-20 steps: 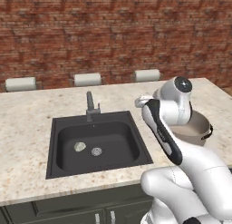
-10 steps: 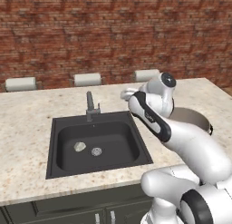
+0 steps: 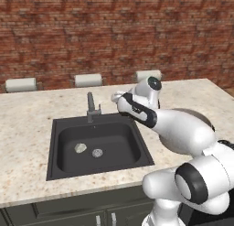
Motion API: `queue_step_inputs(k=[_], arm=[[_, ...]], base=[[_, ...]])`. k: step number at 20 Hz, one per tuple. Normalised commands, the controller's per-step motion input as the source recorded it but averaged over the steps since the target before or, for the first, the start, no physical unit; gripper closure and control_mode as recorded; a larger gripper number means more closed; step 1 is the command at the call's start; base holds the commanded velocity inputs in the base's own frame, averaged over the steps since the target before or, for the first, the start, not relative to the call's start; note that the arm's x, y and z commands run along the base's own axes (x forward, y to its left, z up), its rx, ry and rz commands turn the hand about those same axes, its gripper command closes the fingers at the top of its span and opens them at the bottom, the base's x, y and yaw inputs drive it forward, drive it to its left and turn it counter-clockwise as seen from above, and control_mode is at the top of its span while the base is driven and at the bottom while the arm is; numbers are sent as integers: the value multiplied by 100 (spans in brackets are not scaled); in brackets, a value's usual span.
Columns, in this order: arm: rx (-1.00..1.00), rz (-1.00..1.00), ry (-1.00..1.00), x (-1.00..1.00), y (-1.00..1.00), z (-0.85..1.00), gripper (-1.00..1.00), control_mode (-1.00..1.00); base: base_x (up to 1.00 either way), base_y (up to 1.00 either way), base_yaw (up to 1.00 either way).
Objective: Dump the garlic from the pot into the sink. Then turn on the water and wash the garlic. Then turn off the water and put the garlic back in the pot.
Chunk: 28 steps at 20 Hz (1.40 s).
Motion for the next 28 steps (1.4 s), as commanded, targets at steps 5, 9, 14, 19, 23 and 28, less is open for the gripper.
queue_step_inputs(k=[5,9,14,19,23,28], arm=[[0,4,0,47,5,-55,-100,-100],[0,6,0,50,1,-52,-100,-100],[0,7,0,40,8,-34,-100,-100],[0,8,0,17,10,-11,-100,-100],[0,7,0,6,6,-3,-100,-100],[0,5,-1,3,0,0,-100,-100]], base=[[0,0,0],[0,0,0],[0,0,0],[0,0,0],[0,0,0],[0,0,0]])
